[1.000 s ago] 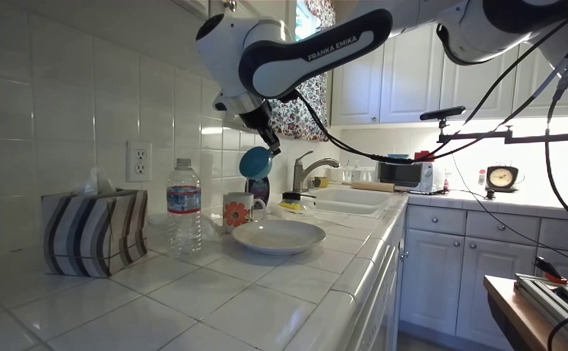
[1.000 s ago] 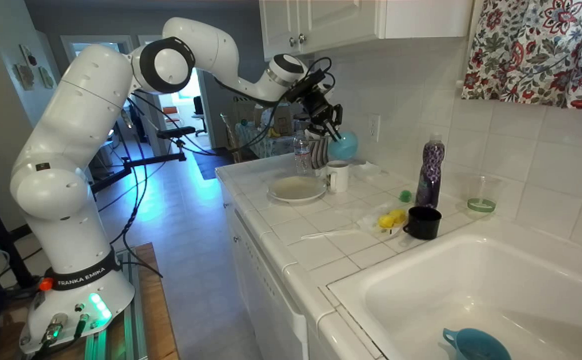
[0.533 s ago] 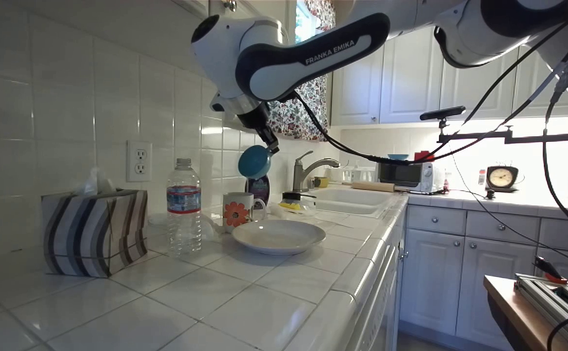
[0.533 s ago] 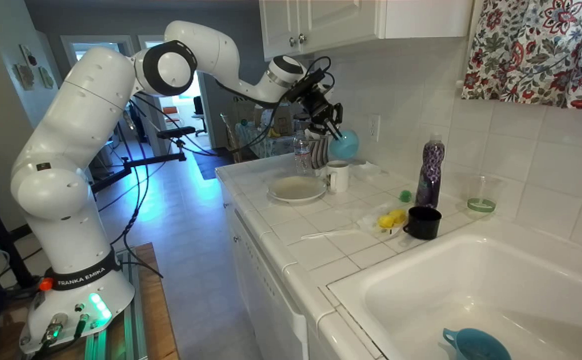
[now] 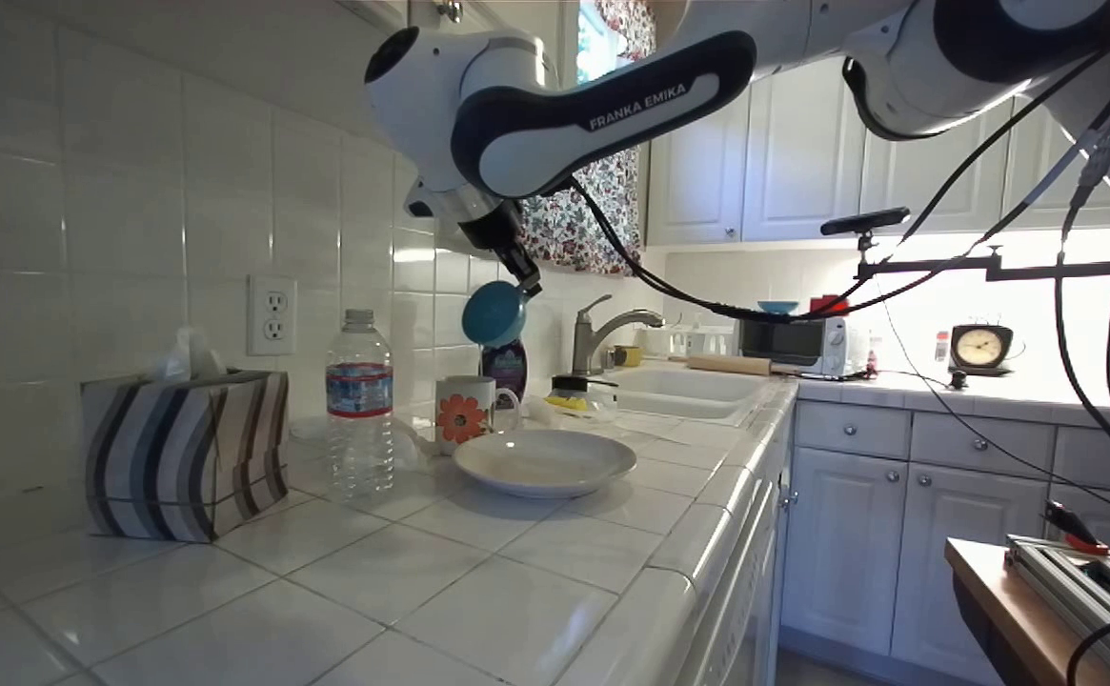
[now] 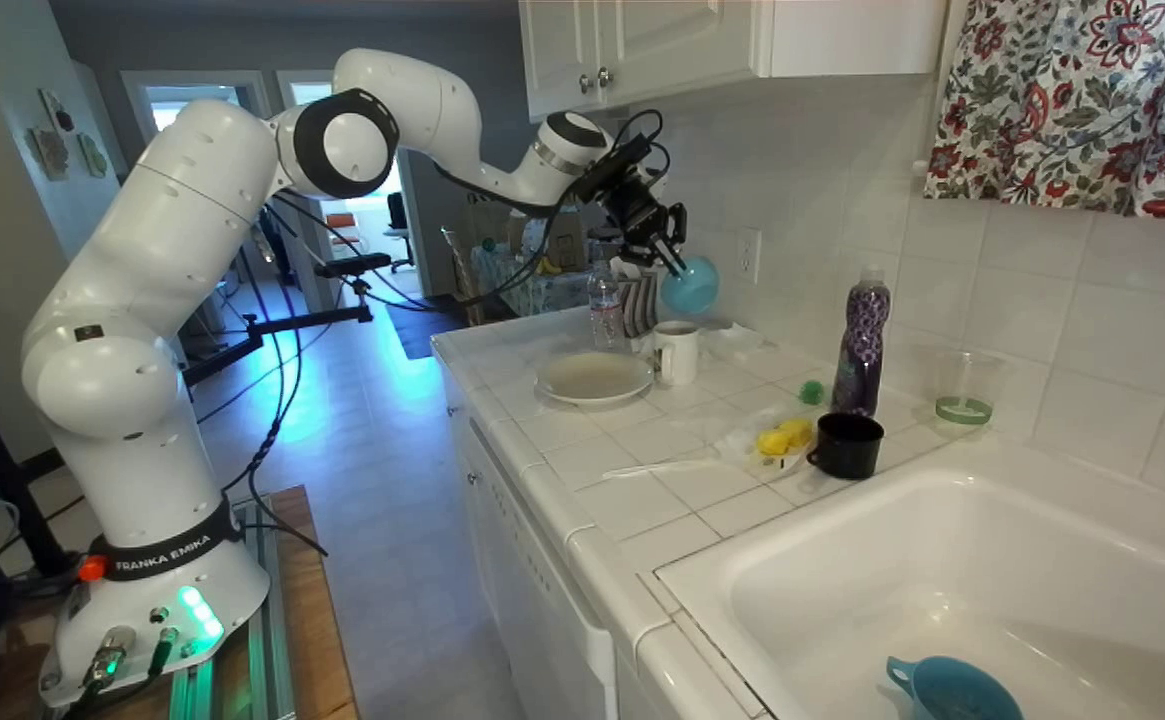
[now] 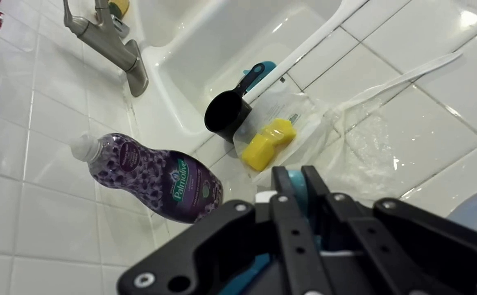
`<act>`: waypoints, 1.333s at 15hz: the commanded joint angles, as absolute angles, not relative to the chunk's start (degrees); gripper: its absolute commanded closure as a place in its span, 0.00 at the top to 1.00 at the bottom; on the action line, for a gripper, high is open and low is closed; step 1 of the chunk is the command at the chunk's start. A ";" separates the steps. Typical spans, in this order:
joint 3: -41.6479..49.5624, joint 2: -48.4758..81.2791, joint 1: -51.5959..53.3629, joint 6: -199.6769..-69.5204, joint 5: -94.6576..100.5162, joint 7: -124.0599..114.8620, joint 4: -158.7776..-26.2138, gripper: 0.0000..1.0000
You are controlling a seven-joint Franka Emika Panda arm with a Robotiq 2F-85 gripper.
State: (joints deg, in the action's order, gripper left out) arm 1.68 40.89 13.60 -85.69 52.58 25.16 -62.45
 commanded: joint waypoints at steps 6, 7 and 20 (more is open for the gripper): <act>1.59 45.24 14.77 -80.24 55.95 29.97 -55.68 0.03; 1.64 45.73 14.92 -79.76 56.11 30.51 -55.01 0.03; 2.45 50.72 16.22 -77.35 58.26 35.55 -47.91 0.03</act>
State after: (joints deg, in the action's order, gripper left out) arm 1.95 47.82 15.50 -79.44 55.81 32.57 -52.56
